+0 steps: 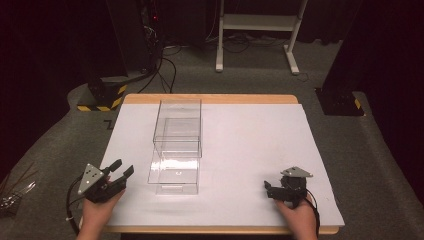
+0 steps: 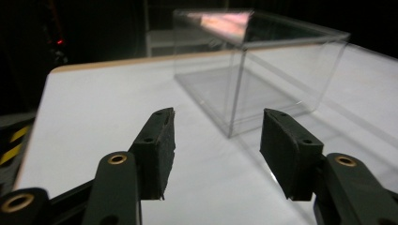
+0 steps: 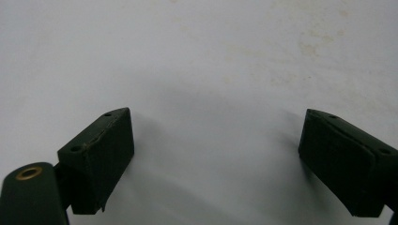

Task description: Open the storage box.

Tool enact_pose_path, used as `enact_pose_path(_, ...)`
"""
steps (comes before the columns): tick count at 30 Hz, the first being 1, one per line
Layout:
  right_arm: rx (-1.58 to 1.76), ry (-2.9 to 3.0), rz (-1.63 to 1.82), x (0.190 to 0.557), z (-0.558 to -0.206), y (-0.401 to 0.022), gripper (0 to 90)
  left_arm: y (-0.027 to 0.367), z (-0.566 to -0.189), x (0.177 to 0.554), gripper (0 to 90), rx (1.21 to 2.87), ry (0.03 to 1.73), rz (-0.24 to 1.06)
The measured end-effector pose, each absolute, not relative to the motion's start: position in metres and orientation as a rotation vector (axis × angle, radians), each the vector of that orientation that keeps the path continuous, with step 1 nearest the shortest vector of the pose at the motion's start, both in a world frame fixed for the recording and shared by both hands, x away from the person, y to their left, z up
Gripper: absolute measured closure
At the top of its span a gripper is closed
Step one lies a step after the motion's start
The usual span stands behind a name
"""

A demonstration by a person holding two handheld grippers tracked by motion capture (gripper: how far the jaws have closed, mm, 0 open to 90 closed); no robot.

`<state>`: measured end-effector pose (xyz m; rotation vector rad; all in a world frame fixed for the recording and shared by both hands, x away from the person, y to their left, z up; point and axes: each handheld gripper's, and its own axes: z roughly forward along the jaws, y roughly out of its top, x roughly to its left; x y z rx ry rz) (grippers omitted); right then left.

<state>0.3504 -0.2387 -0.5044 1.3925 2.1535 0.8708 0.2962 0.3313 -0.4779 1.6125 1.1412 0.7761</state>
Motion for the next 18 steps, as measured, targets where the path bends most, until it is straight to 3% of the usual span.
enact_pose_path(9,1.393,2.153,0.871,0.35,-0.504,-0.239,10.8,0.336,-0.503,0.31,38.8,1.78,1.347,0.772)
enact_pose_path(18,1.393,2.152,0.871,0.35,-0.504,-0.239,10.8,0.333,-0.505,0.315,35.1,1.846,1.363,0.745)
